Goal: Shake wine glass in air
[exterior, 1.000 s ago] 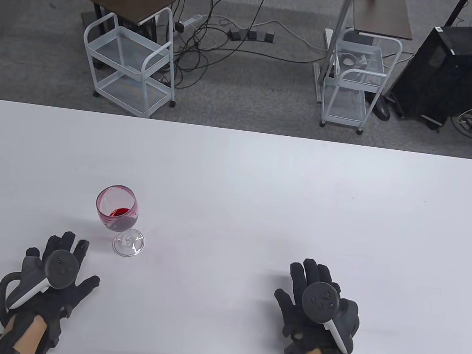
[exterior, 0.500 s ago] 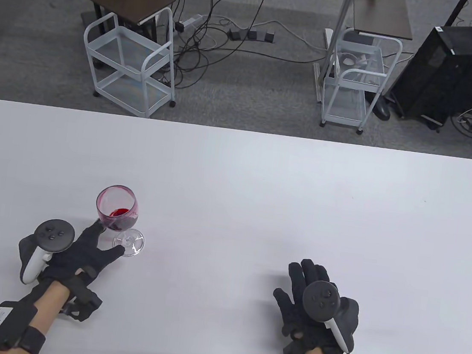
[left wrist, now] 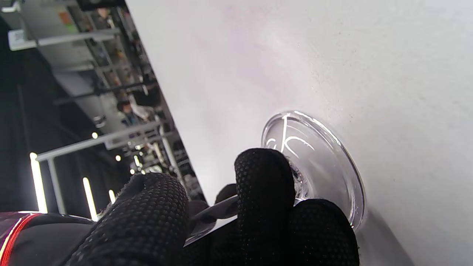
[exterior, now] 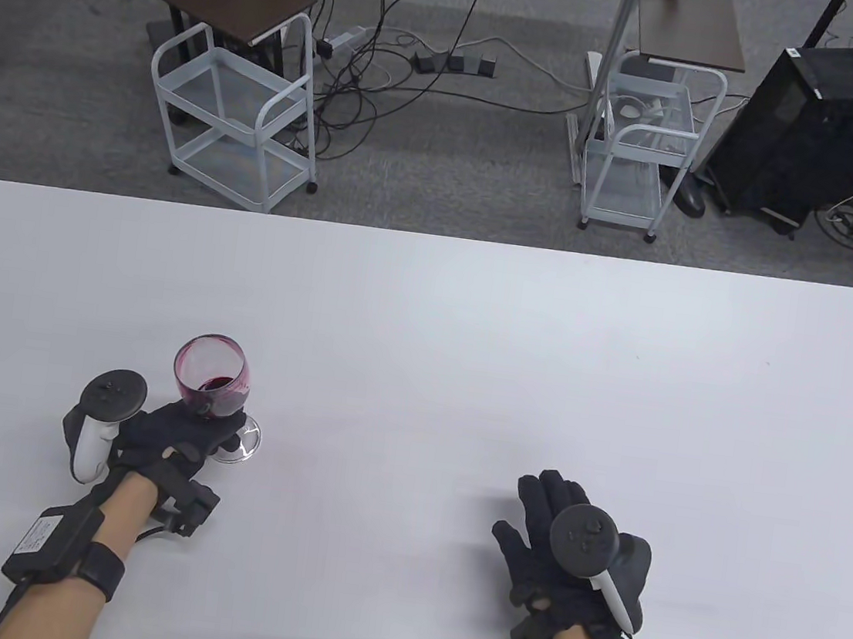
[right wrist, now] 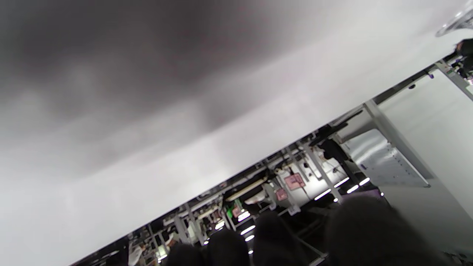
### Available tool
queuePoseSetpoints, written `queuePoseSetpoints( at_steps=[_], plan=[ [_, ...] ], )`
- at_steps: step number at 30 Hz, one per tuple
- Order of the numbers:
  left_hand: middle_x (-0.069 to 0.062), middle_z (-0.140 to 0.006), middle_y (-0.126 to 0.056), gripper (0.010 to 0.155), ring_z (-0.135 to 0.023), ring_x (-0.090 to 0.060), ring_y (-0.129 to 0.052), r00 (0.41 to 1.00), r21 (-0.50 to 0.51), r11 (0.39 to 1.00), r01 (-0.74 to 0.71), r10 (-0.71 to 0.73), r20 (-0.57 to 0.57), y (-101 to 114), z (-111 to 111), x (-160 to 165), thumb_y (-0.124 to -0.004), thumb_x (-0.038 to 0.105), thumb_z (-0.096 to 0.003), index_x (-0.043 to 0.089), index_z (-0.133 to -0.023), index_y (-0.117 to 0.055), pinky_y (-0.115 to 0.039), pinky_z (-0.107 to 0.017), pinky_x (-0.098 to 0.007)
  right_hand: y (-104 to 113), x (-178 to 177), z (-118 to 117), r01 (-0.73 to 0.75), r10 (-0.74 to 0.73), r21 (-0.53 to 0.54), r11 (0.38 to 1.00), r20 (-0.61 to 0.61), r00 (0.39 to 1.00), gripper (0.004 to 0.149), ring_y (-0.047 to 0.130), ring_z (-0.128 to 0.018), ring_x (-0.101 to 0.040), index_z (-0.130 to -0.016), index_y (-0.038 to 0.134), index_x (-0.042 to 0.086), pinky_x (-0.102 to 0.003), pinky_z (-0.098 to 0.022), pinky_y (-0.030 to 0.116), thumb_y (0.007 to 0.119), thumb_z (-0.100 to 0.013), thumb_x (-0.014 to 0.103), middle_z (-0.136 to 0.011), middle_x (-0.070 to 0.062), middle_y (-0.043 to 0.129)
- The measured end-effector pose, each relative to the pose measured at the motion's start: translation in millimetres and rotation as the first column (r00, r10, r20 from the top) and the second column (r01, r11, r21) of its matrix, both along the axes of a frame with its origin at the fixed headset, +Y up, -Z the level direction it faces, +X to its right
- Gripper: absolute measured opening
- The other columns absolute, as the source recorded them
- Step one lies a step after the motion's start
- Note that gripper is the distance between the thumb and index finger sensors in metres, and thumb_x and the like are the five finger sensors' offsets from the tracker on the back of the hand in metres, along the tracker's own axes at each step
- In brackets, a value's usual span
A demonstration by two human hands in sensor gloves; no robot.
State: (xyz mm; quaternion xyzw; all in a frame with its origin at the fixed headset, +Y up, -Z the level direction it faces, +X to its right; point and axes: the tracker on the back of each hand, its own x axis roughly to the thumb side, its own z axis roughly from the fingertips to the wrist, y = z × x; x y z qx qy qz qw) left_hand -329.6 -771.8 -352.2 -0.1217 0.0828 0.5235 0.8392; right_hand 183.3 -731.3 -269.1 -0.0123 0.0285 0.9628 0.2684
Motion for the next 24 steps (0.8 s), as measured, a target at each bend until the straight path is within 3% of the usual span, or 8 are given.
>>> queuePoseSetpoints(
  at_steps=[10,12,13,14,15,16,17,24],
  plan=[
    [-0.001,-0.091,-0.099,0.043,-0.058,-0.015,-0.119,0.999,0.08,0.997,0.004,-0.007,0.036,8,16,13,-0.096,0.042,-0.0456,0.032,-0.087,-0.092,-0.091,-0.056,-0.041,-1,1,0,0.01,-0.01,-0.018,1.0,0.001,1.0,0.07,0.034,-0.108,-0.035,-0.103,0.053,0.029,-0.064,-0.074,0.033,0.073,-0.042,0.057,-0.117,-0.001,0.04],
    [-0.01,-0.107,-0.087,0.043,-0.058,-0.016,-0.12,0.999,0.072,0.997,-0.002,-0.001,0.036,13,15,14,-0.096,0.042,-0.0455,0.031,-0.087,-0.093,-0.091,-0.055,-0.041,-2,1,-1,0.01,-0.01,-0.021,1.0,0.003,1.0,0.07,0.034,-0.108,-0.035,-0.103,0.053,0.028,-0.064,-0.075,0.034,0.073,-0.042,0.057,-0.117,-0.001,0.041],
    [-0.006,-0.098,-0.094,0.043,-0.057,-0.016,-0.12,1.0,0.077,0.997,0.021,-0.022,0.014,16,14,12,-0.096,0.042,-0.0456,0.031,-0.087,-0.092,-0.092,-0.055,-0.041,-2,1,-1,0.011,-0.011,-0.023,1.0,0.004,1.0,0.07,0.034,-0.108,-0.035,-0.103,0.053,0.028,-0.064,-0.075,0.033,0.073,-0.042,0.057,-0.117,-0.001,0.041],
    [-0.018,-0.123,-0.071,0.043,-0.056,-0.016,-0.12,0.999,0.091,0.995,0.042,-0.041,-0.012,18,14,10,-0.096,0.042,-0.0457,0.03,-0.087,-0.093,-0.093,-0.054,-0.041,-2,1,-1,0.011,-0.011,-0.022,1.0,0.004,1.0,0.07,0.034,-0.108,-0.035,-0.103,0.053,0.029,-0.064,-0.074,0.034,0.073,-0.042,0.056,-0.117,-0.001,0.041],
    [-0.017,-0.121,-0.074,0.043,-0.055,-0.015,-0.121,0.999,0.097,0.994,0.047,-0.045,-0.023,20,14,9,-0.096,0.042,-0.0457,0.03,-0.086,-0.093,-0.093,-0.053,-0.04,-2,1,0,0.01,-0.01,-0.021,1.0,0.005,1.0,0.07,0.034,-0.108,-0.035,-0.103,0.053,0.029,-0.064,-0.075,0.034,0.073,-0.042,0.056,-0.117,-0.001,0.041],
    [-0.006,-0.095,-0.097,0.042,-0.055,-0.016,-0.121,0.999,0.105,0.994,0.033,-0.031,-0.021,21,16,9,-0.096,0.042,-0.0456,0.03,-0.086,-0.093,-0.093,-0.053,-0.04,-2,1,0,0.006,-0.006,-0.02,1.0,0.005,1.0,0.07,0.034,-0.108,-0.035,-0.103,0.053,0.028,-0.064,-0.074,0.034,0.073,-0.042,0.057,-0.117,-0.001,0.041],
    [-0.023,-0.125,-0.069,0.043,-0.053,-0.016,-0.121,1.0,0.114,0.993,0.017,-0.015,-0.018,22,18,10,-0.096,0.042,-0.0454,0.029,-0.086,-0.094,-0.094,-0.052,-0.04,-2,1,0,0.005,-0.005,-0.02,1.0,0.004,1.0,0.07,0.034,-0.108,-0.035,-0.103,0.053,0.028,-0.064,-0.074,0.034,0.073,-0.042,0.056,-0.117,-0.001,0.041],
    [-0.025,-0.123,-0.071,0.043,-0.053,-0.018,-0.122,0.999,0.132,0.991,0.002,0.005,-0.049,27,22,3,-0.097,0.041,-0.0452,0.027,-0.085,-0.094,-0.094,-0.051,-0.041,-2,0,0,0.006,-0.006,-0.02,1.0,-0.003,1.0,0.07,0.034,-0.108,-0.035,-0.103,0.053,0.028,-0.064,-0.074,0.034,0.073,-0.042,0.057,-0.117,-0.001,0.041]
  ],
)
